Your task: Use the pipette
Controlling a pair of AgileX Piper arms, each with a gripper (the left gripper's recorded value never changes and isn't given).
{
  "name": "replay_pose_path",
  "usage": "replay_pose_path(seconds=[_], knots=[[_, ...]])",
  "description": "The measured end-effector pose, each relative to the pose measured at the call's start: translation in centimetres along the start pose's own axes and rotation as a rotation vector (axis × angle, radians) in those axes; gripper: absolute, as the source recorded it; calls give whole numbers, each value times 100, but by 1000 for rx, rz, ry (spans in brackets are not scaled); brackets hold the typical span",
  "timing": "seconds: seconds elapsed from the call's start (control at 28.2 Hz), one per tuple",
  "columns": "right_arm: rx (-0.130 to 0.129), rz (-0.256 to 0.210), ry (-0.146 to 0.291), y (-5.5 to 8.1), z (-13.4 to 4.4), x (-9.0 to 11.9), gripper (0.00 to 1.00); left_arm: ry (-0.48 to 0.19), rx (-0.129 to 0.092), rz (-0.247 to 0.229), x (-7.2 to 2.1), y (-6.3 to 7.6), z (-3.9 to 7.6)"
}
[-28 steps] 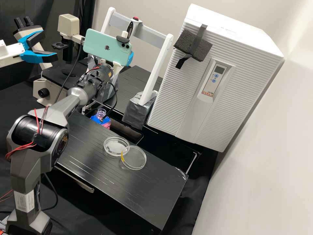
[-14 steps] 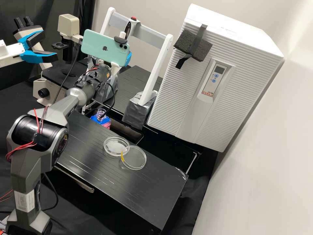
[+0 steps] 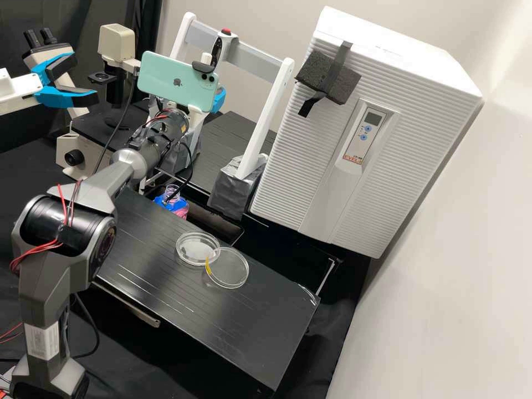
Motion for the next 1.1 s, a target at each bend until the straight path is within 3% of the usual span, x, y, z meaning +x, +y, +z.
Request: replay_pose_path(seconds=[0.28, 0.39, 0.57, 0.71, 0.82, 0.99, 1.1], knots=[[-2, 12, 2, -8, 17, -10, 100, -11, 0, -3, 3, -8, 24], [11, 8, -1, -39, 54, -81, 100, -11, 0, -3, 3, -8, 24], [17, 19, 44, -19, 27, -297, 100, -11, 0, -3, 3, -8, 24], [33, 70, 118, 77, 21, -590, 100, -9, -2, -11, -30, -26, 26], [73, 143, 174, 188, 61, -846, 100, -5, -4, -21, -106, -49, 37], [116, 244, 229, 271, 237, -1202, 100, -1, -8, -36, -252, -79, 62], [111, 274, 224, 253, 347, -1336, 100, 9, -4, -38, -322, -94, 66]])
